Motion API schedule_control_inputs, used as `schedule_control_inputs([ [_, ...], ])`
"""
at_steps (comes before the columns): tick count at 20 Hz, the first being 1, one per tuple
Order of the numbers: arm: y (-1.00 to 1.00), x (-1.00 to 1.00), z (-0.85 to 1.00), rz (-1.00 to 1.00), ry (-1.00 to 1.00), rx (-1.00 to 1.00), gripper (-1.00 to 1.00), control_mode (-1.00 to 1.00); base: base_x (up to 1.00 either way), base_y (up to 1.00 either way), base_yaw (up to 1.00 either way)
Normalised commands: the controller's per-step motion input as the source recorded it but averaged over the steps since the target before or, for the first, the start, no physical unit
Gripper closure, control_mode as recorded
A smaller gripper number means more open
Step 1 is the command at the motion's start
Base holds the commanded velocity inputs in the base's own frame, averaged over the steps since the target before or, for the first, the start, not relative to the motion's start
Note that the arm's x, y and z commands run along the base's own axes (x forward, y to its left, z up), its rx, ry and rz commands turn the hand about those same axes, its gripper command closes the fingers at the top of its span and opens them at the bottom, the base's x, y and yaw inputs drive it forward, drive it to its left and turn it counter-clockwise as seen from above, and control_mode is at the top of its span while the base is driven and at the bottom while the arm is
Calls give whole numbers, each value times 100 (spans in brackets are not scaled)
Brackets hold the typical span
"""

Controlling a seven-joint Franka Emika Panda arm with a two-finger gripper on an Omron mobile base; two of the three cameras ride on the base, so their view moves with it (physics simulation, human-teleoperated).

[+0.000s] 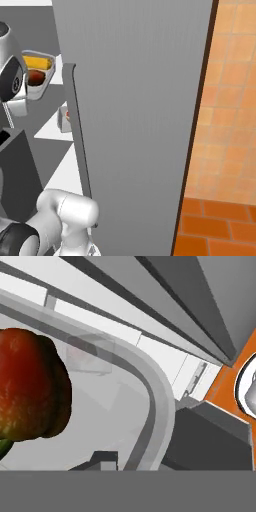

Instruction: Take the meat container that has the steak and place it on the second highest rack of the freezer. Then take the vegetable container that has the corn and bell pepper and place it on the highest rack of the freezer.

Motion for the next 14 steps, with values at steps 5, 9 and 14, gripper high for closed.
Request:
schedule_control_inputs([
  [5,9,76,-2,0,-13,-1,100,-100,0,0,0],
  [9,9,88,-1,0,-10,-5,100,-100,0,0,0],
  [14,6,82,-10,-1,-3,-7,100,-100,0,0,0],
])
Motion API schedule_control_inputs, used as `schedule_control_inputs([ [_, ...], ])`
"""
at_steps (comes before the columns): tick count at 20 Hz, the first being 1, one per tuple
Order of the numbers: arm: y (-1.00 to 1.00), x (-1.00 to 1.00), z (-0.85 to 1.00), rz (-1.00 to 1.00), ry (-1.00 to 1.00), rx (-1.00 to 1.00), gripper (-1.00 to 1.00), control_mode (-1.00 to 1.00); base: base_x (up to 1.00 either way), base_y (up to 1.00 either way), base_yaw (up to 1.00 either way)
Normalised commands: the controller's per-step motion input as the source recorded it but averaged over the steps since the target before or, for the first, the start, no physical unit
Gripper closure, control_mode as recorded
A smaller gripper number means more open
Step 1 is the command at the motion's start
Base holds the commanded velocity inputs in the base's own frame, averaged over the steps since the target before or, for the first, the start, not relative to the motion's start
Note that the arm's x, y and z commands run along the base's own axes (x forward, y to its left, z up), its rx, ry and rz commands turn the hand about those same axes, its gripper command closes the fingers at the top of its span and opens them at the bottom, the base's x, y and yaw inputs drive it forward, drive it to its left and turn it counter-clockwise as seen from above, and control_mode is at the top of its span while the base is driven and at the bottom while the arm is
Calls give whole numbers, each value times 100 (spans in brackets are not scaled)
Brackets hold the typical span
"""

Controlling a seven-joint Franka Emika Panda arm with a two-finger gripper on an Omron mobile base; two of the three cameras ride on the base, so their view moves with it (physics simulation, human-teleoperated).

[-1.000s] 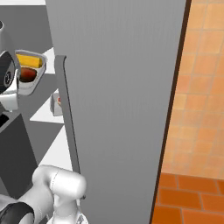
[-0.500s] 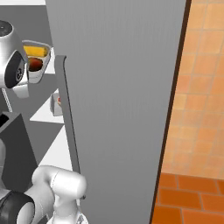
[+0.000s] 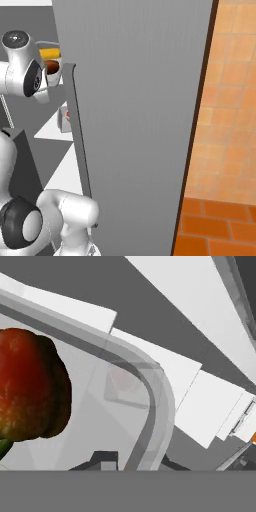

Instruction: Take the meat container that has the steak and place it on the second highest rack of the freezer. Then take the vegetable container that has the corn and bell pepper and place it on the highest rack of the freezer.

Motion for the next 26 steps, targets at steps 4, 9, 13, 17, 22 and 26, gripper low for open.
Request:
schedule_control_inputs([
  [4,9,79,-19,-6,0,-7,100,-100,0,0,0],
  [9,22,70,-3,-7,0,-3,100,-100,0,0,0],
  [13,4,65,0,-4,0,0,100,-100,0,0,0],
  [17,0,72,-4,-2,0,0,100,-100,0,0,0],
  [22,3,57,-17,-1,0,0,100,-100,0,0,0],
  [26,5,57,-22,0,0,0,100,-100,0,0,0],
])
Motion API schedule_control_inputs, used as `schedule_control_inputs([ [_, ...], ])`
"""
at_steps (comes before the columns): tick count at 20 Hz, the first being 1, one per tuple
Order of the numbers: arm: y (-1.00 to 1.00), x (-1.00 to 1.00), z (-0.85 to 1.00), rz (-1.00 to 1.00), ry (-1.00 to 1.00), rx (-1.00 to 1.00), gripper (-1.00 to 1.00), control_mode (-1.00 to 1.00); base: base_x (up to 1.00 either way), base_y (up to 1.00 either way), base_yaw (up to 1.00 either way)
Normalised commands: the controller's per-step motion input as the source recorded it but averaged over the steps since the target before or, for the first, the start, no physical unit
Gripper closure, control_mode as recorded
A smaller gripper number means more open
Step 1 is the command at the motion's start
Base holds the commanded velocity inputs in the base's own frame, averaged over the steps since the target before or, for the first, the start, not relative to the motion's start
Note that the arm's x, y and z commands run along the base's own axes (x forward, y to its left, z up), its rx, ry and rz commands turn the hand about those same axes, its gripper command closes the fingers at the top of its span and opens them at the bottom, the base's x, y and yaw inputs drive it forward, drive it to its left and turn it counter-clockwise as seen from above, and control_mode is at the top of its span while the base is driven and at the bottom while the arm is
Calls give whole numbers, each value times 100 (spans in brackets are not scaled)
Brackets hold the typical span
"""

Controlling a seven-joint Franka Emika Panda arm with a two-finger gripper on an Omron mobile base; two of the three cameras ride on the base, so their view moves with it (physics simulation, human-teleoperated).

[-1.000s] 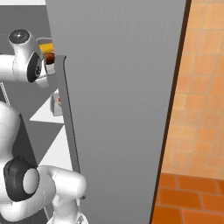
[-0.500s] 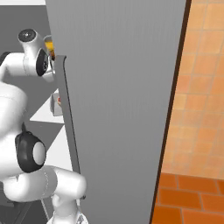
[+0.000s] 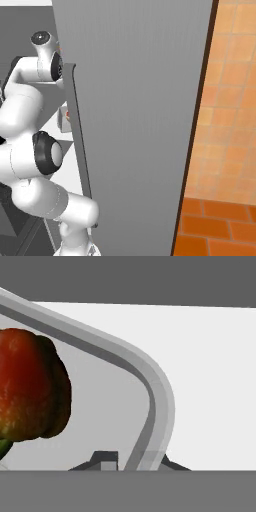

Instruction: Take the meat container that has the steak and place it on the second highest rack of the freezer. Then take the vegetable container that has the corn and bell pepper and place it on the highest rack of the freezer.

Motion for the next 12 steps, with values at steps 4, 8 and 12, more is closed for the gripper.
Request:
schedule_control_inputs([
  [4,14,33,-21,0,0,0,-100,-100,0,0,0],
  [8,1,-2,-4,0,-8,-2,-100,-100,0,0,0],
  [12,0,-24,4,0,-24,-2,-100,-100,0,0,0],
])
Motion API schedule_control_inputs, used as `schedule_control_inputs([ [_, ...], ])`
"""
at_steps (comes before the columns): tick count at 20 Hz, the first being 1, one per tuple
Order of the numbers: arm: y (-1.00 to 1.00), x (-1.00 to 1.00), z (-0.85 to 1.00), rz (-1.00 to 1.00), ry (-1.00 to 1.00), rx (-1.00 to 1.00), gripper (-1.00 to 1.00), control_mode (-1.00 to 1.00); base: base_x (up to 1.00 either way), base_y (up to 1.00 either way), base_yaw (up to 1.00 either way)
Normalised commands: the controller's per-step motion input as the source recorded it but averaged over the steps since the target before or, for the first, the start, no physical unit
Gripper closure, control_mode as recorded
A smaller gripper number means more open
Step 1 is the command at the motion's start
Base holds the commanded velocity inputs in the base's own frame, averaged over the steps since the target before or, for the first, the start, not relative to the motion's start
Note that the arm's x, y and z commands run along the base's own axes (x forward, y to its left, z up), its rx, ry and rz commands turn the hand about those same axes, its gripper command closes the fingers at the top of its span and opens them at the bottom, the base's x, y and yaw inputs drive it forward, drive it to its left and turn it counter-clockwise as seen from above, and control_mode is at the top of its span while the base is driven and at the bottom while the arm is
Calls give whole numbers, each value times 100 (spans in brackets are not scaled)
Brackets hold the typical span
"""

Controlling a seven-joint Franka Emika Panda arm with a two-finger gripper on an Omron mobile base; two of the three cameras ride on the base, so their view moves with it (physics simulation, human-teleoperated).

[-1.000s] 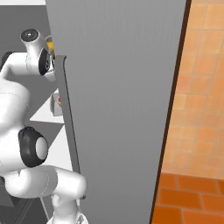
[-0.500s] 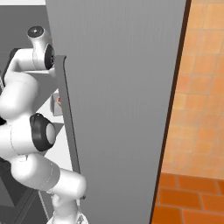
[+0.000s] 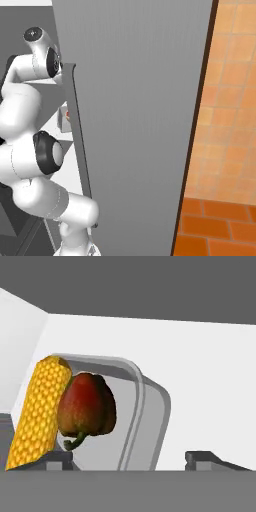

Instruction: Take the meat container that has the steak and place it on the second highest rack of the freezer. Then take the vegetable container that has the corn and bell pepper and place it on the highest rack of the freezer.

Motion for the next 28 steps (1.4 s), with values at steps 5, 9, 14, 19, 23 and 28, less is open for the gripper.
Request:
schedule_control_inputs([
  [5,-8,-66,40,0,-19,1,-100,-100,0,0,0],
  [9,-21,-100,80,0,-14,11,-100,-100,0,0,0],
  [14,0,-100,61,0,-3,13,-100,-100,0,0,0],
  [19,0,-100,12,0,2,13,-100,-100,0,0,0],
  [23,0,-100,-3,0,8,12,-100,-100,0,0,0],
  [28,-9,-100,-33,0,15,6,-100,-100,0,0,0],
])
